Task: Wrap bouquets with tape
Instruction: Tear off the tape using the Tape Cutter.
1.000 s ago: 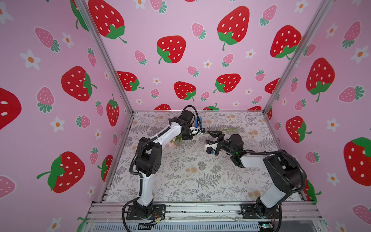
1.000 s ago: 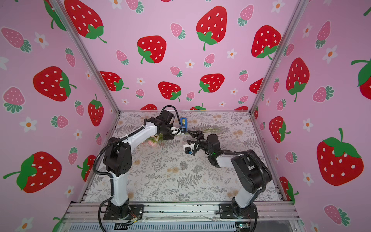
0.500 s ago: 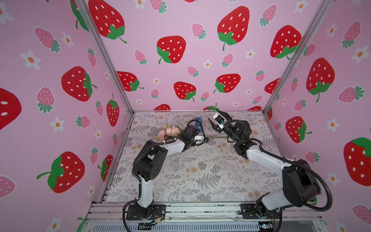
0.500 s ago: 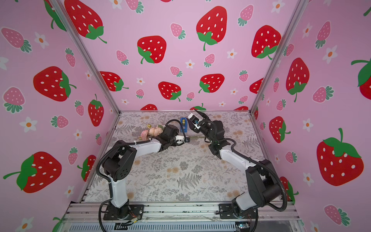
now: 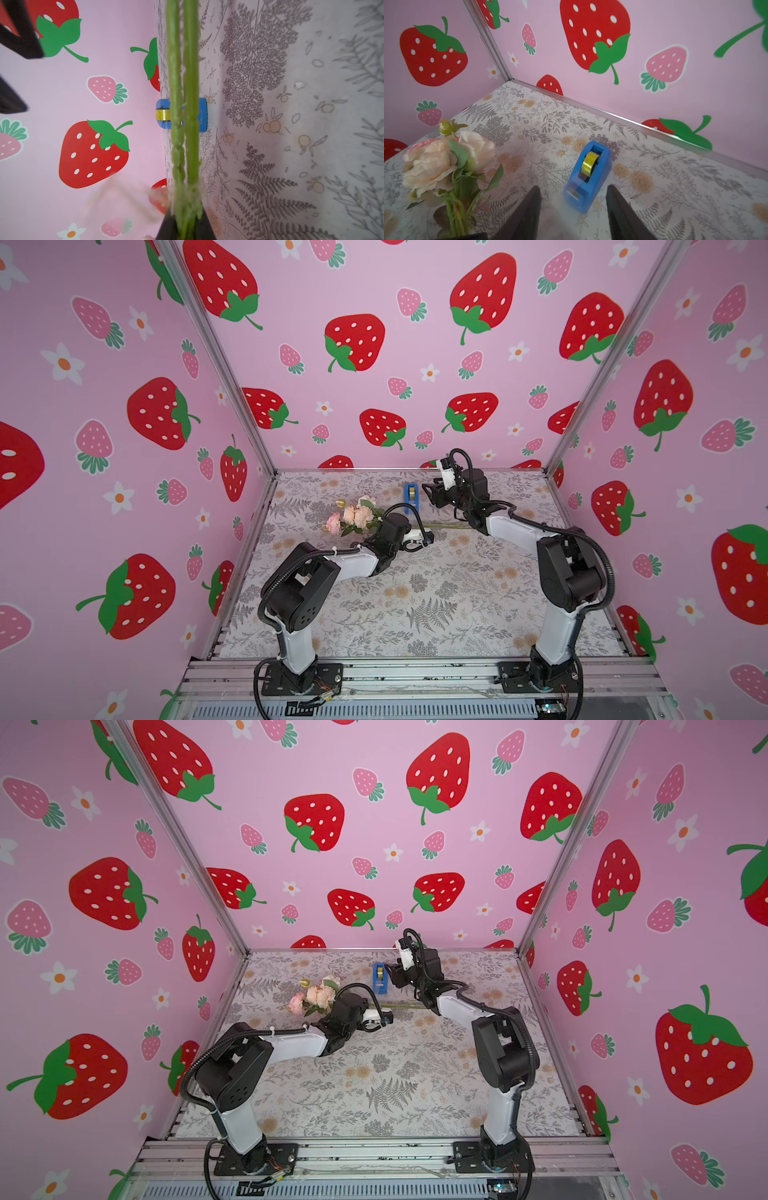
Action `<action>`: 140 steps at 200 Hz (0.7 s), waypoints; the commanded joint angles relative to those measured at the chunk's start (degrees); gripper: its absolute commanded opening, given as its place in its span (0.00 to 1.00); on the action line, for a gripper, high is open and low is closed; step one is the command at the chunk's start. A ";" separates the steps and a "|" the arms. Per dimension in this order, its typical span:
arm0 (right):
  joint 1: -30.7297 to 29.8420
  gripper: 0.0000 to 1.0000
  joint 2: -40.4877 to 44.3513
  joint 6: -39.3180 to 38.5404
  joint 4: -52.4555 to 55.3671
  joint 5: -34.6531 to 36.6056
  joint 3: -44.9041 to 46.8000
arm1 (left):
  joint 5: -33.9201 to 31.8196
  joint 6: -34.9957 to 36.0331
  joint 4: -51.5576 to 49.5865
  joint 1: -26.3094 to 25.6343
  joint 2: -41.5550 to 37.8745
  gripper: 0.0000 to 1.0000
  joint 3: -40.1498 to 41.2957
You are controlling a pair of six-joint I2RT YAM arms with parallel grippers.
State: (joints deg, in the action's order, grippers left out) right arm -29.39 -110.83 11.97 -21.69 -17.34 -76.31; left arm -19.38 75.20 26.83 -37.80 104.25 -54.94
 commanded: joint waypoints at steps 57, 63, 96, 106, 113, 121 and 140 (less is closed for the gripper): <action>0.56 0.52 -11.03 14.26 4.08 -7.61 -7.04 | -0.65 -1.07 2.87 -0.58 1.44 0.00 5.18; 0.56 0.52 -11.54 14.92 3.90 -7.78 -7.17 | -0.82 -0.99 2.93 -0.59 1.49 0.00 5.24; 0.69 0.52 -14.36 18.30 2.80 -7.18 -6.98 | -1.23 -1.43 2.49 -1.21 0.70 0.00 6.16; 0.73 0.52 -15.07 19.66 1.68 -7.79 -6.76 | -1.21 -1.45 1.50 -1.52 0.61 0.00 6.19; 0.73 0.49 -15.62 20.51 0.86 -8.52 -6.63 | -1.28 -1.32 1.28 -1.70 0.65 0.00 6.24; 0.73 0.49 -16.18 21.27 0.52 -9.04 -6.81 | -1.50 -1.30 1.31 -2.00 0.90 0.00 6.22; 0.73 0.48 -16.83 22.89 -0.90 -9.80 -6.39 | -2.10 -1.33 1.59 -2.36 1.69 0.00 5.89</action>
State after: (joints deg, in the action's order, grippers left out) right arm -28.97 -126.58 30.46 -19.31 -25.28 -82.30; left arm -21.04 73.71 28.40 -39.09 105.49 -49.17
